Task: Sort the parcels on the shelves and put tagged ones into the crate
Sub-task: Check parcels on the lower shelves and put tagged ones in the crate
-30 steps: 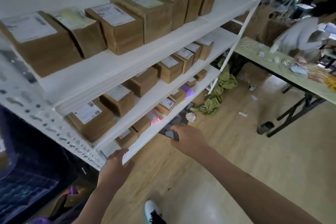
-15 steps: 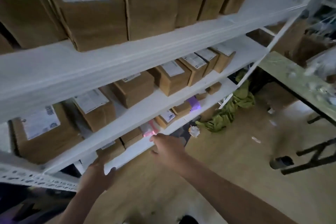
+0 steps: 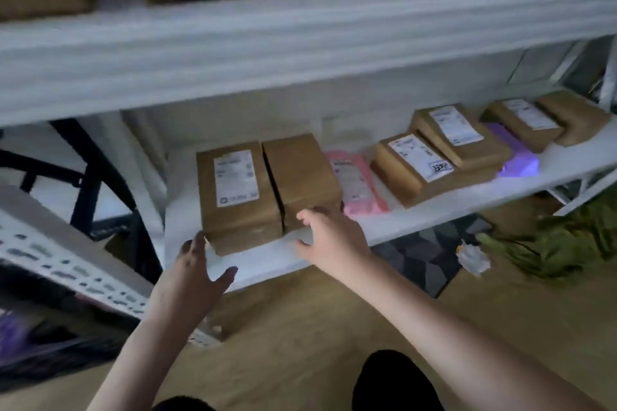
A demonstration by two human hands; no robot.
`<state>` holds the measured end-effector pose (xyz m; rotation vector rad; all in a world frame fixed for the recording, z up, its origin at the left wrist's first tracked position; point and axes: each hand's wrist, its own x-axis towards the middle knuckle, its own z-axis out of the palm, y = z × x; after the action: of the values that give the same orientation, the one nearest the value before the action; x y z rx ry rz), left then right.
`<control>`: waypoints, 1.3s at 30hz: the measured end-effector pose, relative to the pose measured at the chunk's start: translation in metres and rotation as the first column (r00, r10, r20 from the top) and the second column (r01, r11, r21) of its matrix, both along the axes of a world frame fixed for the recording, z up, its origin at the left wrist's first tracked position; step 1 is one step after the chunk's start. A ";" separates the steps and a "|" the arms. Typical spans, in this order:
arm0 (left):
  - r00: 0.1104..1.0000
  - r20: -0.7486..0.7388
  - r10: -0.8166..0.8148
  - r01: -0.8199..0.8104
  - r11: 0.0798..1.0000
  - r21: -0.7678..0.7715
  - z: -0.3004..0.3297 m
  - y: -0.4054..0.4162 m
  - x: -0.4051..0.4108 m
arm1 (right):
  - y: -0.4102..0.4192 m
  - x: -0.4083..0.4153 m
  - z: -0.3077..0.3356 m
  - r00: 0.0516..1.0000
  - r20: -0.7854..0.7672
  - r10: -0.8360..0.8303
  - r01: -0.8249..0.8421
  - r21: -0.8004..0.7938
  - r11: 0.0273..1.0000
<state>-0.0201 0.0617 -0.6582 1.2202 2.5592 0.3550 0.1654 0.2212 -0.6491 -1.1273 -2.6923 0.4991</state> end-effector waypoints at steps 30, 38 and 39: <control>1.000 -0.010 0.029 -0.024 0.952 0.304 -0.045 -0.003 0.012 | -0.009 -0.003 -0.043 0.990 -0.065 0.126 -0.120 0.083 0.989; 1.000 -0.014 -0.024 0.027 0.955 0.296 -0.051 -0.053 0.043 | -0.029 0.027 -0.058 0.986 0.014 0.165 -0.165 0.032 0.986; 0.999 -0.034 -0.027 0.036 0.954 0.298 -0.050 -0.050 0.039 | -0.029 0.023 -0.056 0.984 0.018 0.176 -0.176 0.032 0.984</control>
<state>0.0186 0.0115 -0.7080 1.3736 2.5741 0.7456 0.1882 0.1920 -0.7056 -0.8920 -2.8175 0.4710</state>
